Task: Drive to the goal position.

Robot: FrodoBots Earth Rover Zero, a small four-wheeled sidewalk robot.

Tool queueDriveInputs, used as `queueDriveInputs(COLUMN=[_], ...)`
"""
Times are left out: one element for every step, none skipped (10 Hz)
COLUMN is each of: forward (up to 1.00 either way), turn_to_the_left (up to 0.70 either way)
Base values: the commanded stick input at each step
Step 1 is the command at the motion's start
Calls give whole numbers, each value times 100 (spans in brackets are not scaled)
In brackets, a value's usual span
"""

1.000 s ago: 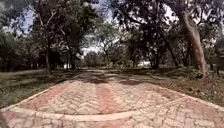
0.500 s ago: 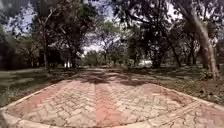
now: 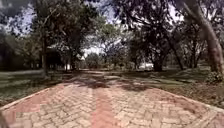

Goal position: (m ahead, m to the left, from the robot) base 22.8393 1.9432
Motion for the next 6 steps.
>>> queueDriveInputs(forward=[70,70,70,70,70,70], turn_to_the_left=[0,0,0,0,0,0])
